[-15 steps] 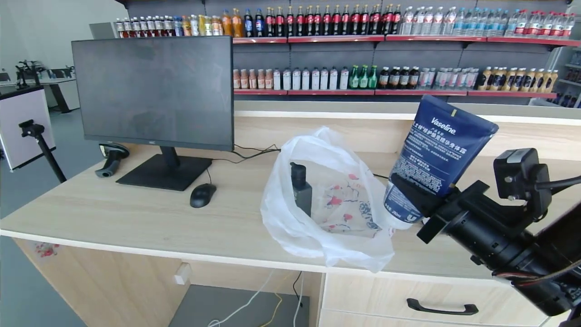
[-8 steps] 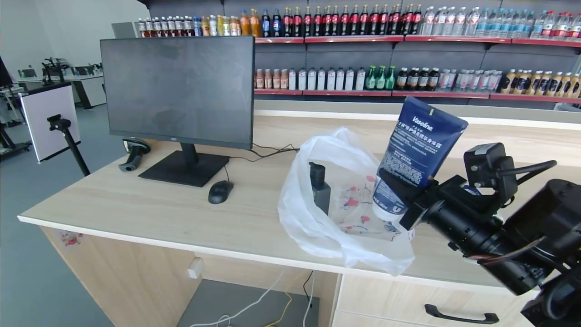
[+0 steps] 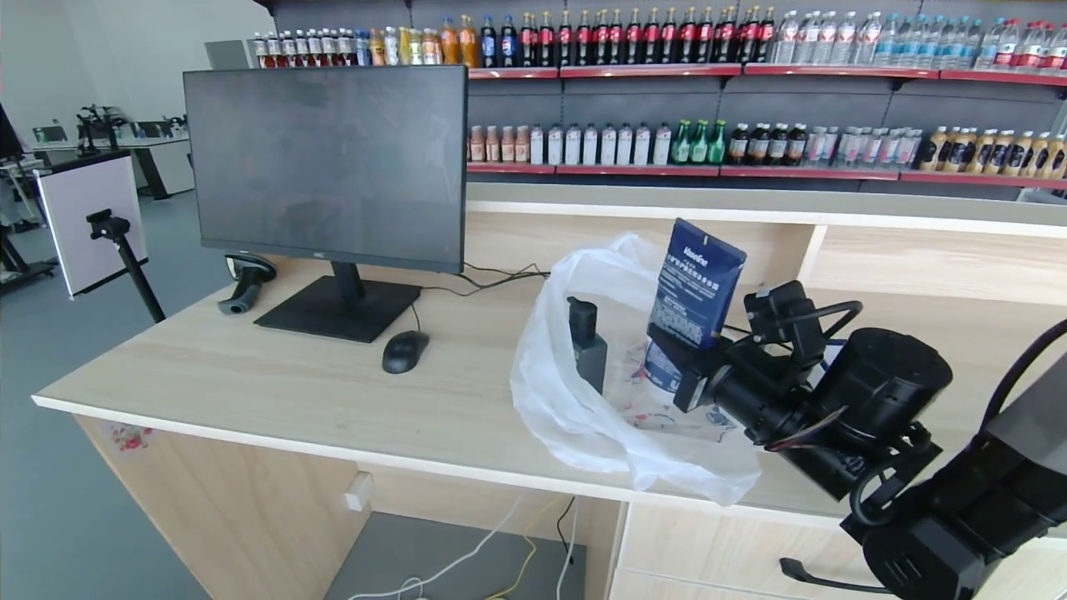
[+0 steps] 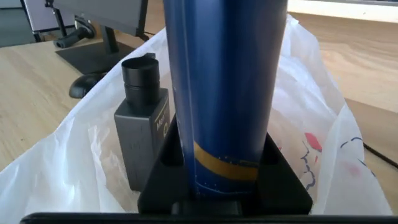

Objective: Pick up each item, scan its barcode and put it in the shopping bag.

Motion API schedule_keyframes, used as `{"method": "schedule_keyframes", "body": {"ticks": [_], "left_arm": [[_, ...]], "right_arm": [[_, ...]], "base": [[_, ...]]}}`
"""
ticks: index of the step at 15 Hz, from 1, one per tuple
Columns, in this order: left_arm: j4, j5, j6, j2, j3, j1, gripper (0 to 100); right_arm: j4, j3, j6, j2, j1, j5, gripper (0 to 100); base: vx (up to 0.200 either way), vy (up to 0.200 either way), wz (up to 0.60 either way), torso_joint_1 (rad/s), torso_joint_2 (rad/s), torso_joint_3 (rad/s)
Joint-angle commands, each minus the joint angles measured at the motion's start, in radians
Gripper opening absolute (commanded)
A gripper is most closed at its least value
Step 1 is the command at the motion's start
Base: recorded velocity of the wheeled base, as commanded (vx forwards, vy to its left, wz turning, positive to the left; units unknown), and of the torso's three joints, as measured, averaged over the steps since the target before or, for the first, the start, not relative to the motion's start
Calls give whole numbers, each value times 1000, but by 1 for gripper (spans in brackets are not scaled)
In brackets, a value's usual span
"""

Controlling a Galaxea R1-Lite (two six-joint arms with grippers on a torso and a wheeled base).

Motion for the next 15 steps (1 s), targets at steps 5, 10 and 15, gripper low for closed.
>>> {"method": "schedule_keyframes", "body": {"ticks": [5,10,15], "left_arm": [[0,0,0,0,0,1,100],[0,0,0,0,0,1,100],[0,0,0,0,0,1,100]], "right_arm": [[-2,-26,0,111,-28,0,0],[-2,-9,0,131,-37,0,0],[-2,9,0,152,-39,1,0]], "base": [[0,0,0,0,0,0],[0,0,0,0,0,0],[0,0,0,0,0,0]]}}
